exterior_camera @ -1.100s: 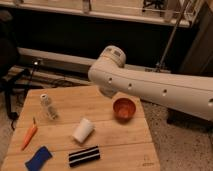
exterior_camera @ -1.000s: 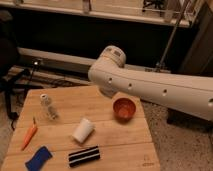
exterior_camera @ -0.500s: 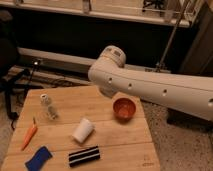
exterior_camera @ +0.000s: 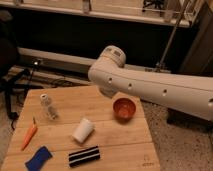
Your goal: Pick up the ceramic cup
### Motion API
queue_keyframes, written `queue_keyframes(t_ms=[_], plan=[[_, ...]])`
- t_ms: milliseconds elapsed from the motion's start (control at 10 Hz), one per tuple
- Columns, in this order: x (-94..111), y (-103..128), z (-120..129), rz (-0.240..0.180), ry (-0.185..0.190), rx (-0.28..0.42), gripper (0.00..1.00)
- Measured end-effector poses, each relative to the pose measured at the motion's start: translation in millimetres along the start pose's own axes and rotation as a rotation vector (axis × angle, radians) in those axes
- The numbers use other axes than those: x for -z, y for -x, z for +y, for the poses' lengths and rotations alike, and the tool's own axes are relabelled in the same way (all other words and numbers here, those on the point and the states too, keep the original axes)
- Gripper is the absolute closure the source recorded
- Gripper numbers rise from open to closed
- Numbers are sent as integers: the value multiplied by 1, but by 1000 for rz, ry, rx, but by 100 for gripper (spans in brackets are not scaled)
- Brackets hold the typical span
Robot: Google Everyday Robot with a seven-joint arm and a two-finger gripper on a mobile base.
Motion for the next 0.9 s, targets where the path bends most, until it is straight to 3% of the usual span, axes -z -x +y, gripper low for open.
queue_keyframes(t_ms=[800, 900], plan=[[0, 0, 0, 0, -1, -1, 95], [-2, -1, -3, 1, -17, 6, 99]])
